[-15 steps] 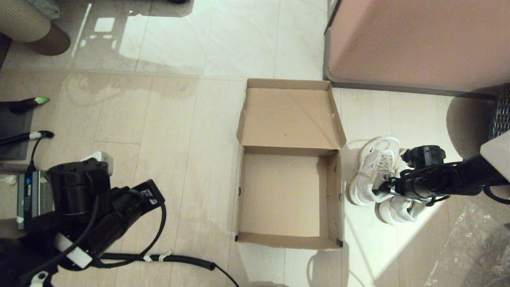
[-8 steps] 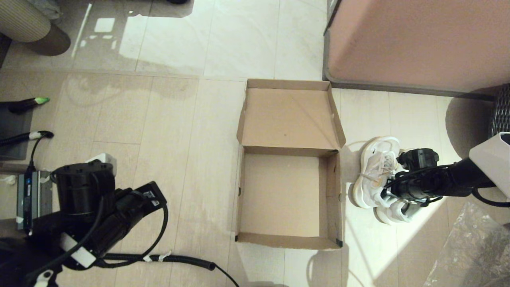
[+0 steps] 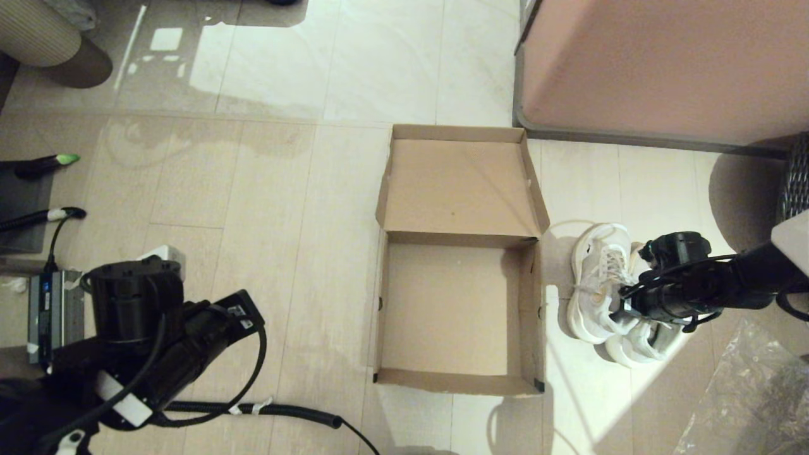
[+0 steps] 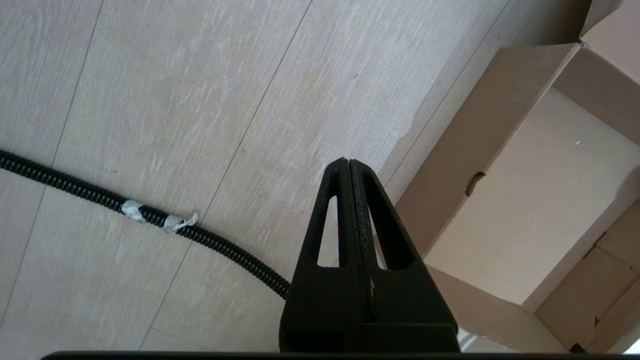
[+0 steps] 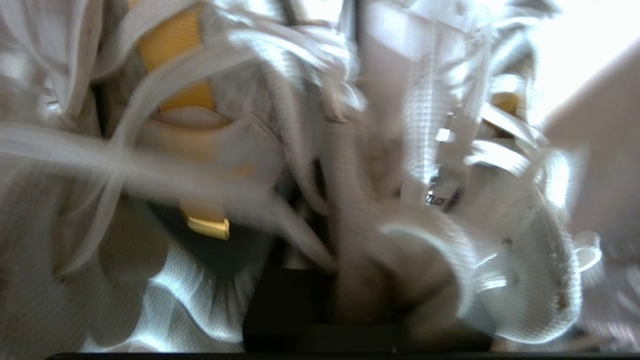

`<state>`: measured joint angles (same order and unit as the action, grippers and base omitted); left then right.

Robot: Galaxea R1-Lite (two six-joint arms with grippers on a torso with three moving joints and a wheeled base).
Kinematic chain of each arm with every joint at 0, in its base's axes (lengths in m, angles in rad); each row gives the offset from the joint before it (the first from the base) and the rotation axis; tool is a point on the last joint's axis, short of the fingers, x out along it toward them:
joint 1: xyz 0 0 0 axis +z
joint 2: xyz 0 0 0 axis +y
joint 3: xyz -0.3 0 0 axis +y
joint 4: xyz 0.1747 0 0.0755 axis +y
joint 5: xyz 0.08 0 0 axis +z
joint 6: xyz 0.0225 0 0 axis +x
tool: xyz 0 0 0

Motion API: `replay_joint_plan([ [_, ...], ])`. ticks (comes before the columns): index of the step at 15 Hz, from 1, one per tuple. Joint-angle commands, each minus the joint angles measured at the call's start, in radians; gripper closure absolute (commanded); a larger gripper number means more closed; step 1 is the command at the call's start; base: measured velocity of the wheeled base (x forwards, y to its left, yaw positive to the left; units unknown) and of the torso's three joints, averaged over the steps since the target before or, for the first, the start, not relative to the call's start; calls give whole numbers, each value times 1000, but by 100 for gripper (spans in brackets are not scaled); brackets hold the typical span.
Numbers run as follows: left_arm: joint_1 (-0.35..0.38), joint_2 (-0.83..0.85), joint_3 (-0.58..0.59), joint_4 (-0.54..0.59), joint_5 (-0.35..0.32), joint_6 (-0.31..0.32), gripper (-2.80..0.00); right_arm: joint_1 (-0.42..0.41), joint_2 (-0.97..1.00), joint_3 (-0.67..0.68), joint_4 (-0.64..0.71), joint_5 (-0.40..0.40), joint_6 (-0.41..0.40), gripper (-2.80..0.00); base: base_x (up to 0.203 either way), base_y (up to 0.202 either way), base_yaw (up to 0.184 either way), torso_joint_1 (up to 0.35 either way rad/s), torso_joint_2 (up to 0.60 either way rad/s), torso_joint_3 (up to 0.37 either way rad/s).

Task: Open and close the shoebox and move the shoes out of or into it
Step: Put the shoes into the shoe box

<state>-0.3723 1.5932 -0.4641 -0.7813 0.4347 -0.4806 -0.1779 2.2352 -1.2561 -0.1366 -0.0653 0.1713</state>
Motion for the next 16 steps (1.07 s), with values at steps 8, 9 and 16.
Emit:
replay_joint_plan([
  [8, -10, -4, 127, -80, 7, -38, 0, 51, -692, 338, 182, 15, 4, 0, 0, 0, 0, 0, 0, 0],
  [9, -11, -6, 126, -81, 7, -38, 0, 70, -771, 343, 246, 17, 5, 0, 0, 0, 0, 0, 0, 0],
  [16, -14, 11, 119, -84, 15, -36, 0, 451, -1007, 363, 516, -9, 46, 0, 0, 0, 0, 0, 0, 0],
])
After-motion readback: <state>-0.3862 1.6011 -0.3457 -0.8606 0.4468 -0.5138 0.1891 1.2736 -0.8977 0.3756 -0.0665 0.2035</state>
